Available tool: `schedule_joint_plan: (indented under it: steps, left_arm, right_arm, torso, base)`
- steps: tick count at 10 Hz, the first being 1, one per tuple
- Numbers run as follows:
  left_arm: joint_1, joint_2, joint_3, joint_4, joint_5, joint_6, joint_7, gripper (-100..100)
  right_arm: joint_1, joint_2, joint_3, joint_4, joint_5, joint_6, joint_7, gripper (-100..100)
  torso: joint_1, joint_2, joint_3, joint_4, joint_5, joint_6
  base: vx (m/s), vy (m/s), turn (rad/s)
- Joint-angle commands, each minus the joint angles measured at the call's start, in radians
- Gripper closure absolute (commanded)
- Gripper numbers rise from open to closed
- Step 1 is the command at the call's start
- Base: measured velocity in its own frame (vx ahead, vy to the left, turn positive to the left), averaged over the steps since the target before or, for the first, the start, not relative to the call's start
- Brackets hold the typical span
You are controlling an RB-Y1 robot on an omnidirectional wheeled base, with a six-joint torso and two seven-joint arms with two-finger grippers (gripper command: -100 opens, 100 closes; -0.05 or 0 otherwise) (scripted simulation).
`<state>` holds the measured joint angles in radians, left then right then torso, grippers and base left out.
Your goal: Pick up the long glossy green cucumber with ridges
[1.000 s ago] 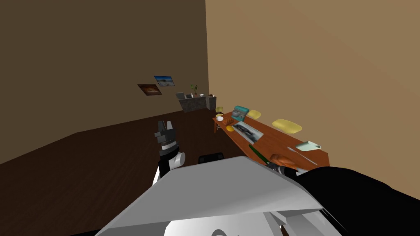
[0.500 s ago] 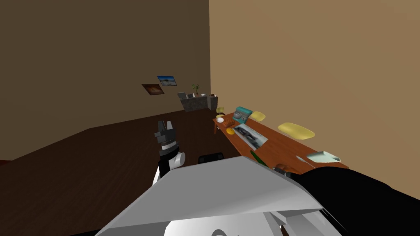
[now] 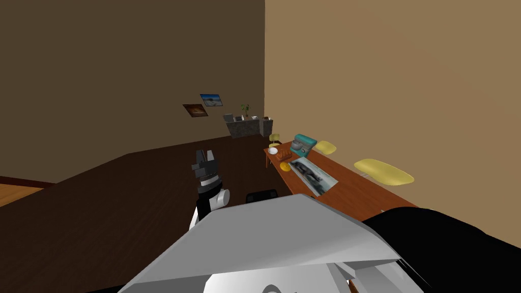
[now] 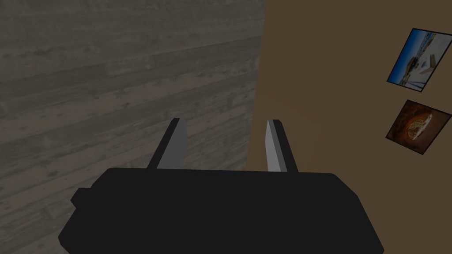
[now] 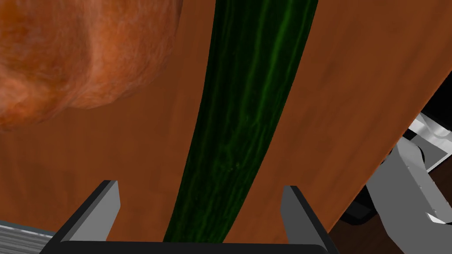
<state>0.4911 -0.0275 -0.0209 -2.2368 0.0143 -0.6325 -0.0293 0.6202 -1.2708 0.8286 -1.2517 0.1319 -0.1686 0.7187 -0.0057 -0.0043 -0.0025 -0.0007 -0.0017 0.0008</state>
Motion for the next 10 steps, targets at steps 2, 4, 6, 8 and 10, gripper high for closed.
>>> schedule_joint_plan:
  steps: [2, 4, 6, 8, 10]
  left_arm:
    - [0.000, 0.000, 0.000, 0.000, 0.000, 0.000, 0.000, 0]
    - [0.000, 0.000, 0.000, 0.000, 0.000, 0.000, 0.000, 0]
    - [0.000, 0.000, 0.000, 0.000, 0.000, 0.000, 0.000, 0]
    - [0.000, 0.000, 0.000, 0.000, 0.000, 0.000, 0.000, 0]
    - [0.000, 0.000, 0.000, 0.000, 0.000, 0.000, 0.000, 0]
  right_arm:
    - [0.000, 0.003, 0.001, 0.002, 0.002, -0.002, 0.006, 0]
    - [-0.013, 0.052, 0.003, 0.034, 0.017, 0.009, 0.005, -100]
    - [-0.023, 0.092, 0.005, 0.059, 0.029, 0.018, 0.004, -100]
    - [-0.021, 0.085, 0.003, 0.058, 0.026, 0.013, 0.006, 100]
    - [-0.020, 0.087, 0.005, 0.056, 0.025, 0.011, 0.005, 100]
  torso:
    - [0.004, 0.001, 0.001, 0.000, 0.001, 0.000]
    - [0.007, 0.003, 0.002, 0.001, 0.002, 0.000]
    - [0.006, 0.004, 0.002, 0.001, 0.001, 0.000]
    - [0.007, 0.004, 0.002, 0.001, 0.002, 0.000]
    - [0.007, 0.003, 0.002, 0.001, 0.003, -0.001]
  base:
    - [0.013, -0.038, 0.014]
    - [-0.007, -0.028, 0.063]
    - [-0.014, -0.035, 0.059]
    - [-0.004, -0.007, 0.005]
    - [-0.001, 0.002, -0.005]
